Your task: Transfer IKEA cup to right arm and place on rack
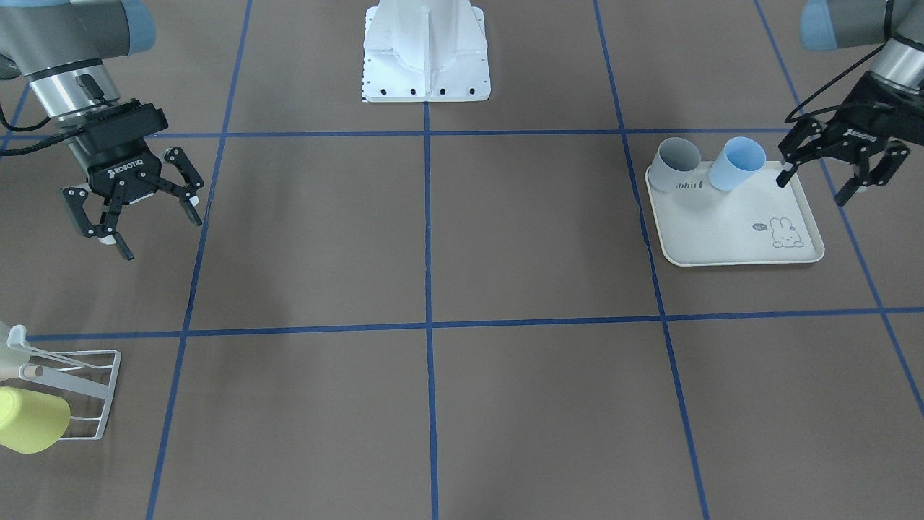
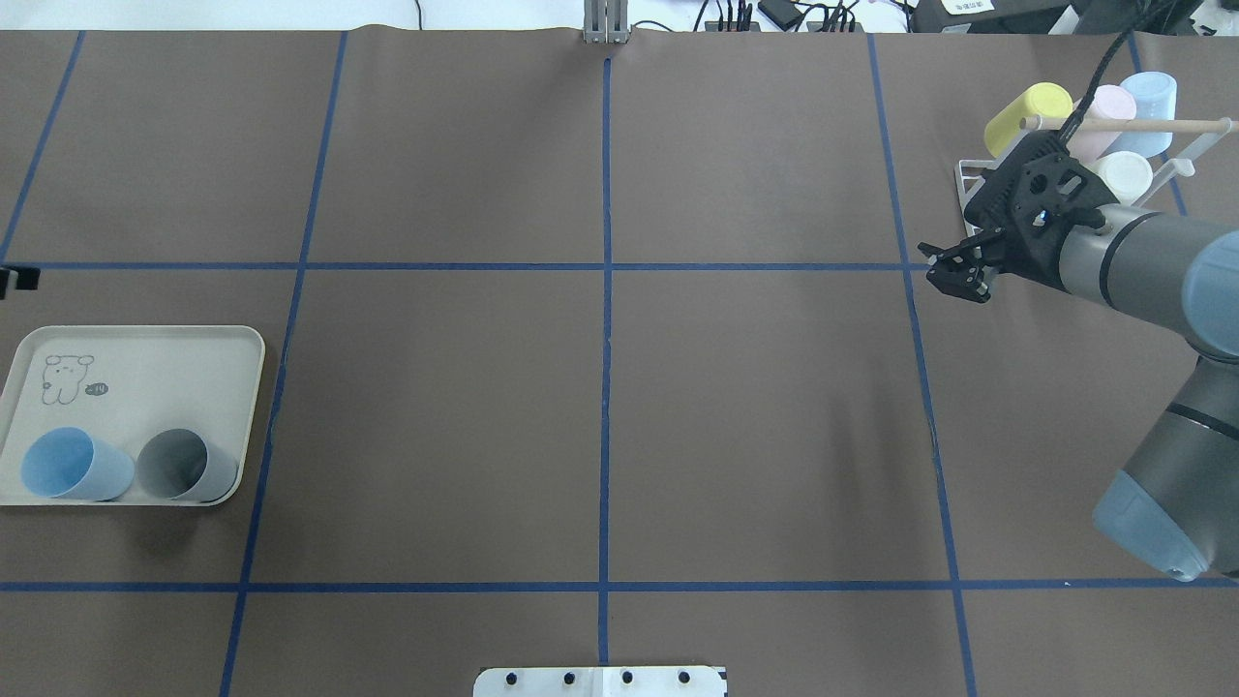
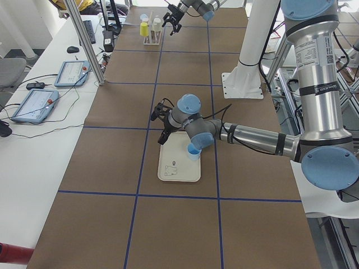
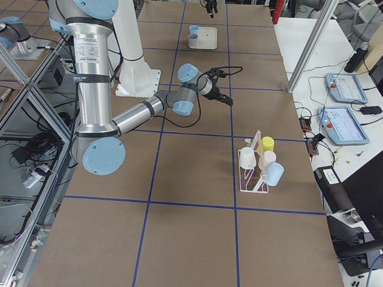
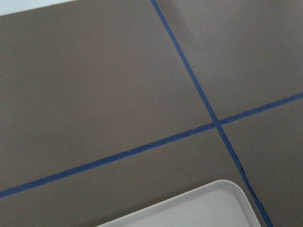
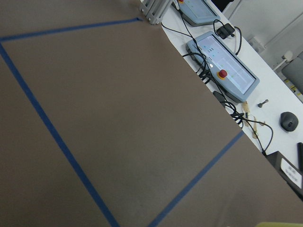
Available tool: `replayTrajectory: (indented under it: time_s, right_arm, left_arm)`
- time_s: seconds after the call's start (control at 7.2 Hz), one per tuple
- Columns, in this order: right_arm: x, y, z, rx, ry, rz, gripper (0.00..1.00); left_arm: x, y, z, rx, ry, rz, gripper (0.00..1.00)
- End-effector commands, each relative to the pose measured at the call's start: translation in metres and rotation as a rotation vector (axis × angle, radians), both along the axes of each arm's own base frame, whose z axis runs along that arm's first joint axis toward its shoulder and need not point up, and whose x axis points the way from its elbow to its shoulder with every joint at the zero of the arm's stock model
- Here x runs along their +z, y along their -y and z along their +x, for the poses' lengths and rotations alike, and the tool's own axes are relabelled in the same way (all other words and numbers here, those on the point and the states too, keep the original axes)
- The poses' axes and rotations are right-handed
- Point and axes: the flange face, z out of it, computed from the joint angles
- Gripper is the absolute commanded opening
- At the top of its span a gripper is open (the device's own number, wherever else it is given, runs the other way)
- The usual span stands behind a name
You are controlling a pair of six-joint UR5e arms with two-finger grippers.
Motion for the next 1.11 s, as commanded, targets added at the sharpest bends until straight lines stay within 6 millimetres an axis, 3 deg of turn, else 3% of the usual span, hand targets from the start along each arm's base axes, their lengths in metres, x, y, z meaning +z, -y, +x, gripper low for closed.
replayTrajectory:
  time_s: [0.0,0.28,0.56,0.83,0.97]
  right_arm:
    - [-0.011,-0.008,0.001,-0.040,0.013,-0.068,1.00]
    - [-0.043,-0.013,0.006,-0.039,-0.019,-0.100,1.00]
    - [-0.043,-0.013,0.006,-0.037,-0.021,-0.101,1.00]
    - [-0.042,-0.013,0.005,-0.037,-0.023,-0.100,1.00]
    - [-0.041,-0.012,0.004,-0.041,-0.023,-0.102,1.00]
  left_arm:
    - [0.036,-0.040,0.029,-0.013,0.009,-0.056,1.00]
    - [0.060,-0.070,0.019,-0.002,0.057,-0.074,1.00]
    - [0.069,-0.089,0.014,0.021,0.053,-0.078,1.00]
    - [0.071,-0.100,0.029,0.074,0.060,-0.080,0.98]
    - [0.071,-0.104,0.035,0.095,0.060,-0.078,0.72]
